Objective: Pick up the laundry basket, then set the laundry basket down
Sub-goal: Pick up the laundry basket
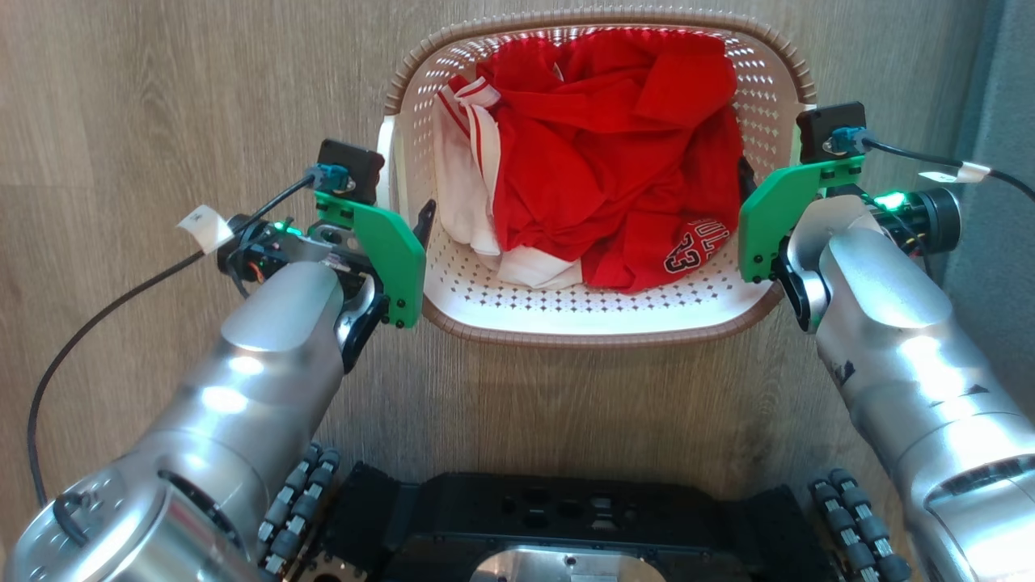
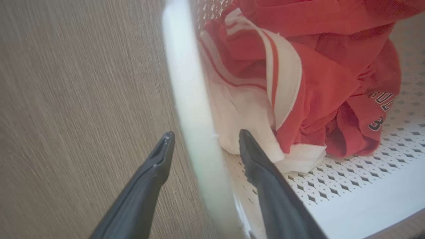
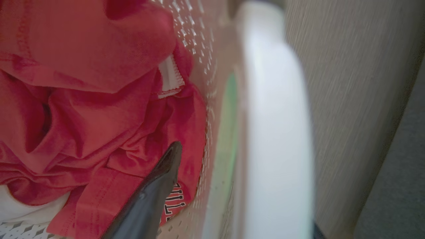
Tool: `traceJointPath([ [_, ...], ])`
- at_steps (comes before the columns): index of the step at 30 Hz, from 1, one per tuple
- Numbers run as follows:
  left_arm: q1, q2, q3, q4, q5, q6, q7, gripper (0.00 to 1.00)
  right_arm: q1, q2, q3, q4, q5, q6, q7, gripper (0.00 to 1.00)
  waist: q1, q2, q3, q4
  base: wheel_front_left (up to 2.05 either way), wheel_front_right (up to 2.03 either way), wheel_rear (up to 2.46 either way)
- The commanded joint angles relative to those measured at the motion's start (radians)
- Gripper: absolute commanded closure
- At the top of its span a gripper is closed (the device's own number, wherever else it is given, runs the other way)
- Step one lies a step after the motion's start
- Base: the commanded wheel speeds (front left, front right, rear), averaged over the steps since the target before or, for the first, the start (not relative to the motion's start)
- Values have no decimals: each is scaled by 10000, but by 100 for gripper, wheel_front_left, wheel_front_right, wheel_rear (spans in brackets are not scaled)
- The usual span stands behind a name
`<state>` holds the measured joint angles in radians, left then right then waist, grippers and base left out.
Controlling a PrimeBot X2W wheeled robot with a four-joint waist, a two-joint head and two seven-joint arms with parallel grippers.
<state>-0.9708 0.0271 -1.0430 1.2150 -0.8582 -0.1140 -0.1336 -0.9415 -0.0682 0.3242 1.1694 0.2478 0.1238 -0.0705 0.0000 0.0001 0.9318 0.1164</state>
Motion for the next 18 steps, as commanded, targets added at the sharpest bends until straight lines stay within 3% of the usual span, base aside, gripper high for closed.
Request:
traceJointPath([
  [1, 70, 231, 4, 13, -138, -9, 74, 0, 362, 180, 181, -56, 45, 69, 41, 0, 0, -1, 27, 6, 0, 0, 0],
  [18, -112, 231, -818, -147, -911, 161, 167, 0, 190, 180, 89, 265, -78, 69, -180, 3, 0, -1, 245, 157, 0, 0, 0],
])
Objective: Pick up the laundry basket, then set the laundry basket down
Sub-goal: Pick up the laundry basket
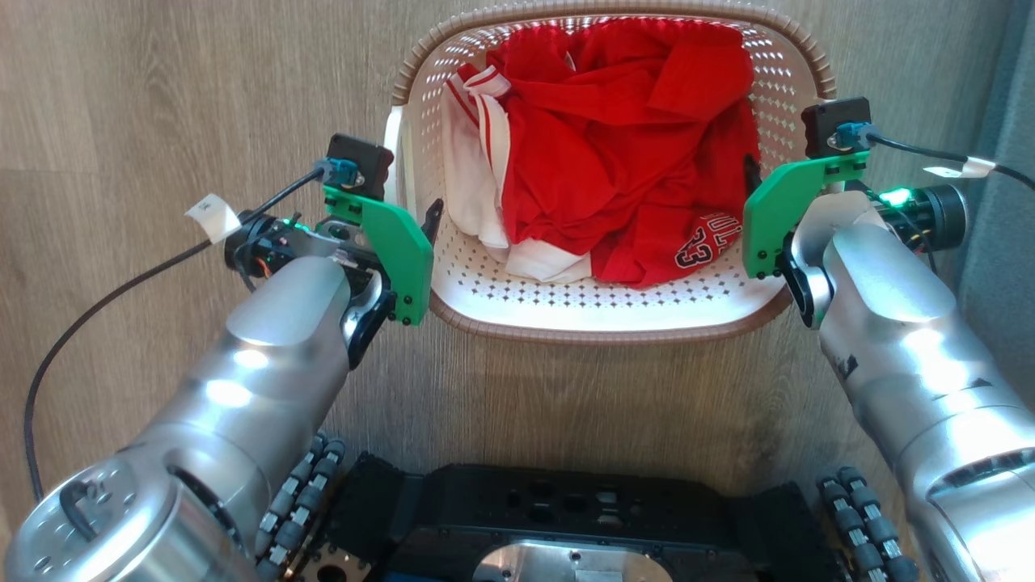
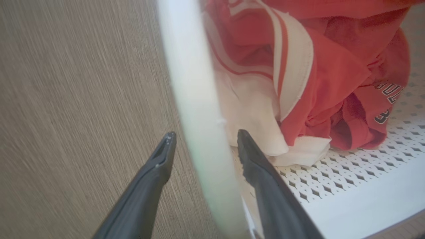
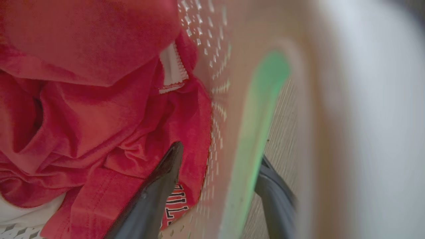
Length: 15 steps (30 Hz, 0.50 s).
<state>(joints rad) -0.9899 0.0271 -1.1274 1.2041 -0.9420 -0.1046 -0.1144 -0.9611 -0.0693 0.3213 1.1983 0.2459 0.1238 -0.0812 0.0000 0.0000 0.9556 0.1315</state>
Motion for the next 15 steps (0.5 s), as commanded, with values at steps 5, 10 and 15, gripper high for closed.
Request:
traceJointPath([
  [5, 52, 231, -198, -74, -316, 57, 0, 100, 368, 191, 136, 46, -20, 69, -17, 100, 0, 0, 38, 51, 0, 0, 0],
  [10, 7, 231, -422, -89, -533, 38, 4, 100, 366, 191, 210, 60, 101, 69, 38, 100, 0, 0, 72, 61, 0, 0, 0],
  [15, -27, 231, -663, -59, -689, -2, 8, 100, 358, 191, 292, 97, 144, 69, 48, 100, 0, 0, 57, 41, 0, 0, 0],
])
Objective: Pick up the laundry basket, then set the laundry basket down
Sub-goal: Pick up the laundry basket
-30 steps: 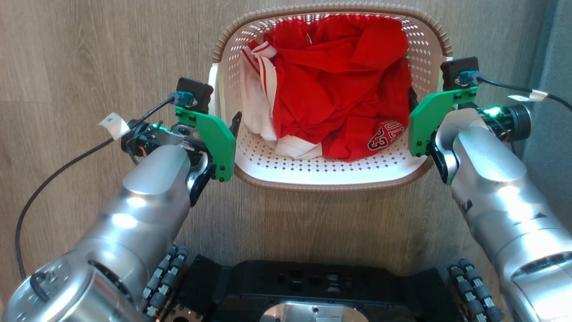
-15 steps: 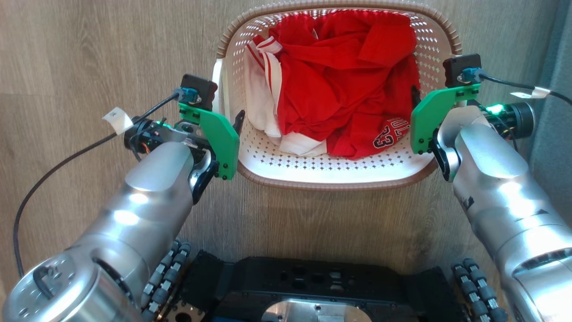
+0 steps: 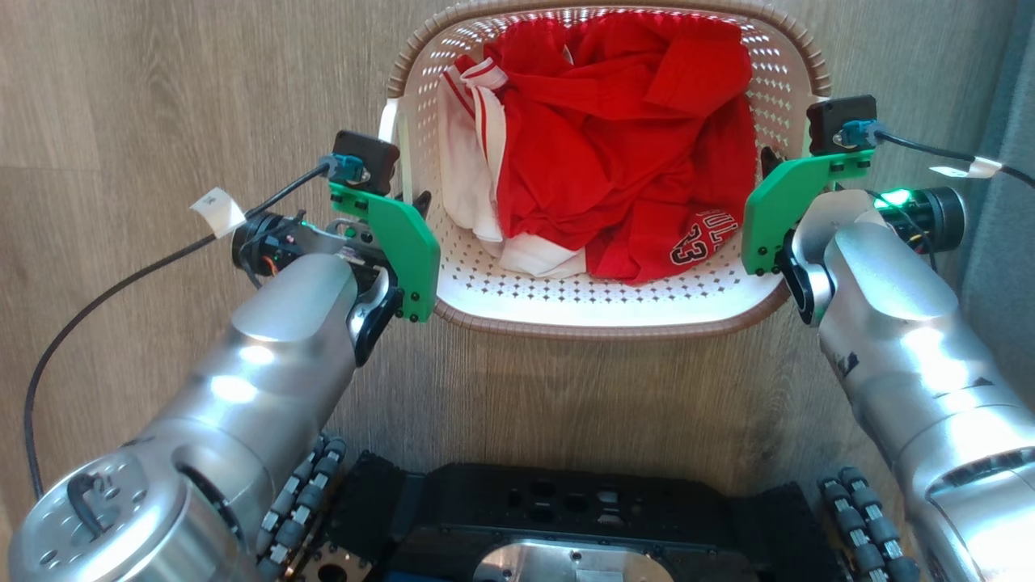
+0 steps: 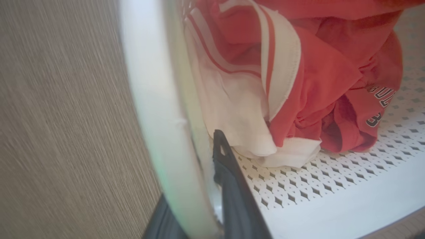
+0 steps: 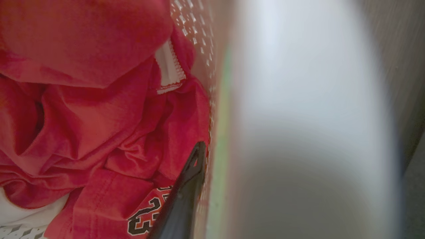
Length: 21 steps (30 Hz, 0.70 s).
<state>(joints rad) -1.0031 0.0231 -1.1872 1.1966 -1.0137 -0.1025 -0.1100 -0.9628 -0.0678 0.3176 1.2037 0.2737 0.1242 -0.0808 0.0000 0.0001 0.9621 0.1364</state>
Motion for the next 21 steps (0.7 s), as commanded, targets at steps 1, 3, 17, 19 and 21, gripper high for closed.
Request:
traceJointPath([
  [1, 101, 271, -120, 31, 16, -38, -28, 100, 377, 176, 345, 52, -117, 65, 55, 100, 0, -1, -22, -14, 0, 0, 0],
  [3, 103, 271, -239, 35, 12, -78, 16, 100, 389, 176, 382, 82, -84, 65, 105, 100, 0, -1, -74, -18, 0, 0, 0],
  [17, 530, 271, -861, -148, 683, -277, 1348, 100, 907, 176, 1359, 57, 620, 65, 1627, 100, 0, -1, -1566, -206, 0, 0, 0],
  [19, 582, 271, -876, -199, 757, -278, 1455, 100, 955, 176, 1429, 40, 686, 65, 1731, 100, 0, -1, -1720, -220, 0, 0, 0],
  [21, 688, 271, -896, -298, 849, -279, 1604, 100, 1071, 176, 1575, -17, 855, 65, 1959, 100, 0, -1, -2046, -252, 0, 0, 0],
])
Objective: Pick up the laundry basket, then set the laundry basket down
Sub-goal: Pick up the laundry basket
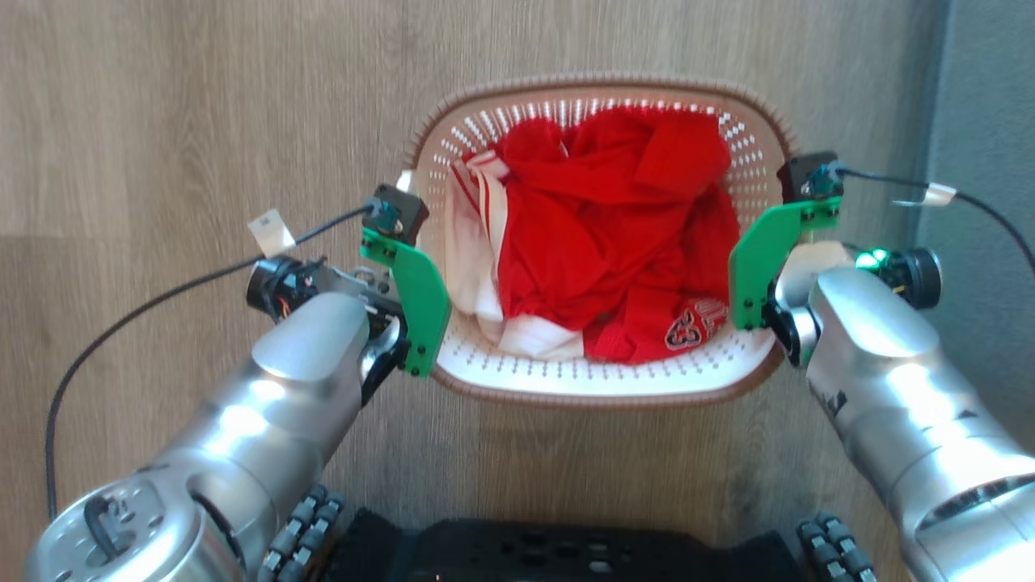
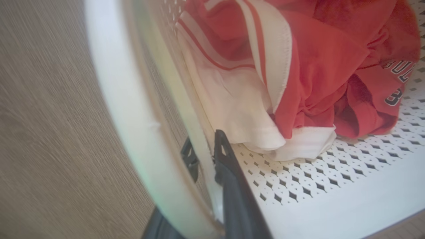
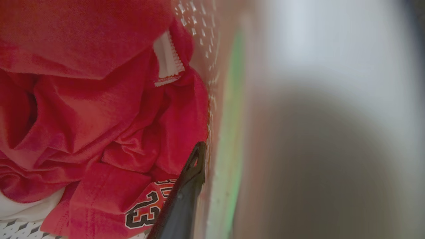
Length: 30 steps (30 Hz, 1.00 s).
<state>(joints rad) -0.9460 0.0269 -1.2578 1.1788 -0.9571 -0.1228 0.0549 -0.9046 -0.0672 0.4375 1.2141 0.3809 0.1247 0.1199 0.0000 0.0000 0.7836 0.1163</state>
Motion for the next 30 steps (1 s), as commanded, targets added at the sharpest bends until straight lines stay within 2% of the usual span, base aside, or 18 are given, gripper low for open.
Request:
traceJointPath([
  [1, 181, 252, -198, -172, 343, -76, 24, 100, 559, 170, 462, -159, -118, 60, 87, 100, 0, 0, -433, -78, 0, 0, 0],
  [8, 835, 649, -220, -722, 647, -77, 846, 100, 1168, 170, 1245, -597, 637, 60, 1116, 100, 0, 0, -1728, -312, 0, 0, 0],
  [14, 1220, 1070, -223, -1131, 654, -78, 1020, 100, 1740, 170, 1879, -946, 1271, 60, 1620, 100, 0, 0, -2876, -428, 0, 0, 0],
  [30, 2597, 1841, -224, -2059, 628, -78, 1551, 100, 3180, 170, 3047, -1656, 2473, 60, 1382, 100, 0, 0, -5367, -351, 0, 0, 0],
])
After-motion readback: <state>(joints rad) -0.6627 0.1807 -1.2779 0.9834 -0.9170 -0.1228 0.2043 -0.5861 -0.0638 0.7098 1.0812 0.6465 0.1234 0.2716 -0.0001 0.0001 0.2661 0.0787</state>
